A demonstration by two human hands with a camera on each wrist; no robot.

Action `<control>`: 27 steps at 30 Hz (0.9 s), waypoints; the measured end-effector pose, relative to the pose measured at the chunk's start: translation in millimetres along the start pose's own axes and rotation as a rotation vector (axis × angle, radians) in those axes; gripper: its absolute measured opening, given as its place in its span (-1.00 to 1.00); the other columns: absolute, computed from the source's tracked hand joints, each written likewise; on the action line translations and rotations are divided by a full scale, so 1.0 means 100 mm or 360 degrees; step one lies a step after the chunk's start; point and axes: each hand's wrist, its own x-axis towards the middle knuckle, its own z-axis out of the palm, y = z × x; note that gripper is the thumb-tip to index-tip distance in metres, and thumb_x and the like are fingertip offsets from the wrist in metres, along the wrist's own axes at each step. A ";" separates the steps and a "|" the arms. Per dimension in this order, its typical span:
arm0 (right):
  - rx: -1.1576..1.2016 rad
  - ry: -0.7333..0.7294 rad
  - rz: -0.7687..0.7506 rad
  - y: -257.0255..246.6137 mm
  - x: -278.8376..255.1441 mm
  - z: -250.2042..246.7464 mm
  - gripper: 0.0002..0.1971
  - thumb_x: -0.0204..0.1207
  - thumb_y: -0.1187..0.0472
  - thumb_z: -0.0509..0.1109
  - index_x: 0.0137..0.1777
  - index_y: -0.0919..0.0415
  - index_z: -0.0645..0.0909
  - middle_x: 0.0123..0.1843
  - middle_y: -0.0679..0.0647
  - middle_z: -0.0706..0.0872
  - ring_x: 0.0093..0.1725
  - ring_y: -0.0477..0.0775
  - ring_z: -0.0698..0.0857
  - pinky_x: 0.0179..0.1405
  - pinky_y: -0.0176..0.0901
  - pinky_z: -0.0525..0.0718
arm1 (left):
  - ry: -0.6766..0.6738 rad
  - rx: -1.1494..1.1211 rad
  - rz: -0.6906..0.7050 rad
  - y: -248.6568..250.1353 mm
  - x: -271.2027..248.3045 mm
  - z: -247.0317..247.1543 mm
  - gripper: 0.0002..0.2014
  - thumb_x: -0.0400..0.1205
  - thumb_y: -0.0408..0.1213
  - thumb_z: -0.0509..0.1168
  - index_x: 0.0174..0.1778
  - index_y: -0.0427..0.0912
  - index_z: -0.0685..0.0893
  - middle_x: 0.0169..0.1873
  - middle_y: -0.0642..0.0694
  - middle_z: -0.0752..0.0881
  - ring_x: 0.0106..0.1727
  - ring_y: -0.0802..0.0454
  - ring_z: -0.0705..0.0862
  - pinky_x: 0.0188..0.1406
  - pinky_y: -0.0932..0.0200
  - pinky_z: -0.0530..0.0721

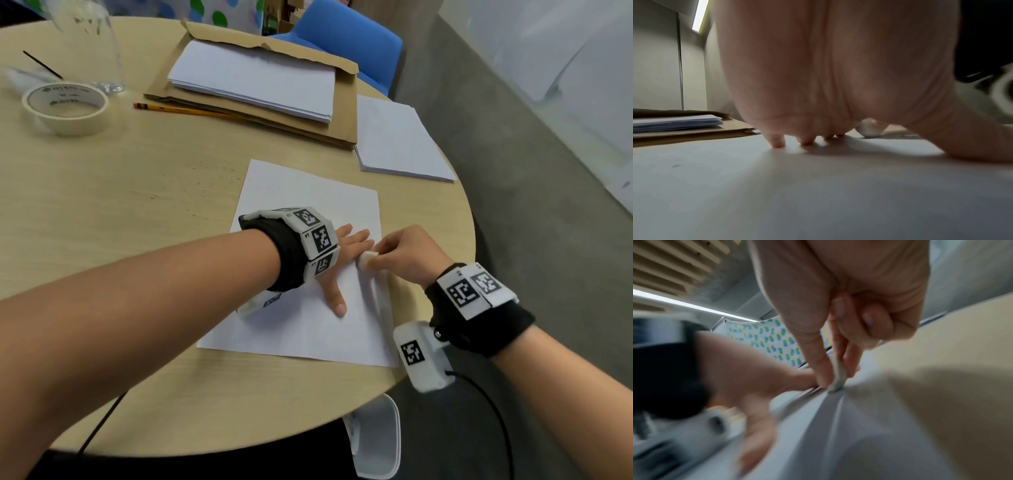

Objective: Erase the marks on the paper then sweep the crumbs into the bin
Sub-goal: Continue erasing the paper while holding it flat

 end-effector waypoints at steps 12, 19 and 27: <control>0.0032 0.0092 0.0203 0.06 0.09 -0.09 -0.81 0.29 0.17 0.56 -0.17 0.28 0.78 -0.25 0.06 0.75 -0.26 -0.05 0.61 -0.35 -0.24 0.51 | -0.0041 0.0018 -0.0031 0.06 -0.07 -0.05 0.26 0.34 0.18 0.49 0.64 -0.11 -0.33 0.65 -0.03 -0.30 0.66 -0.11 -0.29 0.60 -0.18 -0.19; 0.1389 -0.0054 0.0522 0.23 0.06 -0.31 -0.95 0.51 0.28 0.38 -0.13 0.26 0.64 -0.30 0.04 0.60 -0.43 -0.11 0.43 -0.64 -0.42 0.48 | -0.0032 -0.0104 -0.0166 -0.17 -0.31 -0.27 0.18 0.38 0.02 0.52 0.64 0.00 -0.27 0.65 0.03 -0.28 0.67 0.03 -0.23 0.64 -0.16 -0.15; 0.0399 -0.0368 -0.0054 -0.16 -0.01 -0.14 -0.90 0.43 0.23 0.48 -0.12 0.25 0.70 -0.27 0.07 0.71 -0.36 -0.07 0.66 -0.35 -0.33 0.69 | -0.0234 0.0136 -0.0341 -0.42 -0.41 -0.21 0.29 0.30 0.12 0.53 0.61 0.04 -0.39 0.63 0.02 -0.37 0.67 -0.05 -0.27 0.62 -0.24 -0.10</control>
